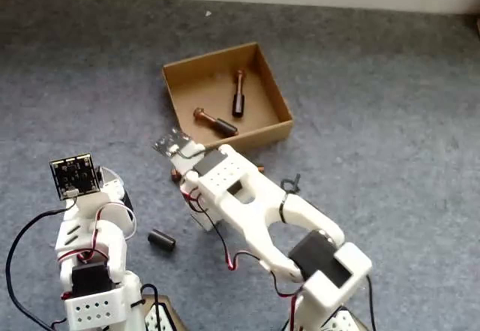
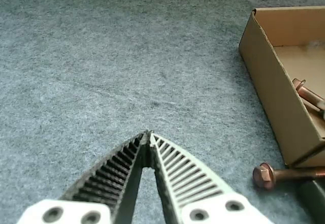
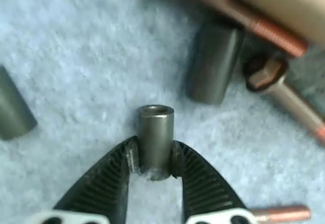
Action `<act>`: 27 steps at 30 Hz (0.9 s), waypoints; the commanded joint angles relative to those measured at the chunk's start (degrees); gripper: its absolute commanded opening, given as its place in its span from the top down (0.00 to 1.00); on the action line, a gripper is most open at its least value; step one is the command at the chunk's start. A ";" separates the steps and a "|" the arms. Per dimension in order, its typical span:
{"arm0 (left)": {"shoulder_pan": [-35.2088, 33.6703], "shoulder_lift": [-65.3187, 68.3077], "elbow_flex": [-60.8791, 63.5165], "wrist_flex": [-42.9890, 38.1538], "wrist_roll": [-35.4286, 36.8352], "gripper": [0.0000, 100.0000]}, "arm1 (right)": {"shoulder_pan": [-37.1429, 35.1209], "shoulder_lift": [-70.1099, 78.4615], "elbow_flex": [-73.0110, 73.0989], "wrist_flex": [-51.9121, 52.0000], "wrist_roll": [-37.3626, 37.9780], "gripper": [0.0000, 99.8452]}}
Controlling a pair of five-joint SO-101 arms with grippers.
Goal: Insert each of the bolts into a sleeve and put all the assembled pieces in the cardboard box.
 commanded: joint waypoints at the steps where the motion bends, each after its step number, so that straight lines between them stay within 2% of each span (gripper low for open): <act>1: -0.75 -0.57 1.10 0.18 -0.62 0.99 | -1.10 -5.76 3.30 -0.75 0.79 0.99; 5: -0.75 -0.57 1.10 0.18 -0.62 0.99 | -1.80 -5.85 5.32 -2.68 0.70 0.98; 10: -0.75 -0.57 1.10 0.18 -0.62 0.99 | -1.80 -5.85 5.41 -2.42 0.35 0.88; 16: -0.75 -0.57 1.10 0.18 -0.62 0.99 | -1.80 -5.85 5.23 -2.95 0.70 0.88; 20: -0.75 -0.57 1.10 0.18 -0.62 0.99 | -1.80 -6.20 5.85 -5.23 0.79 1.00; 27: -0.66 -0.57 1.10 0.18 -0.62 0.99 | -1.45 -18.15 5.85 4.79 0.35 1.00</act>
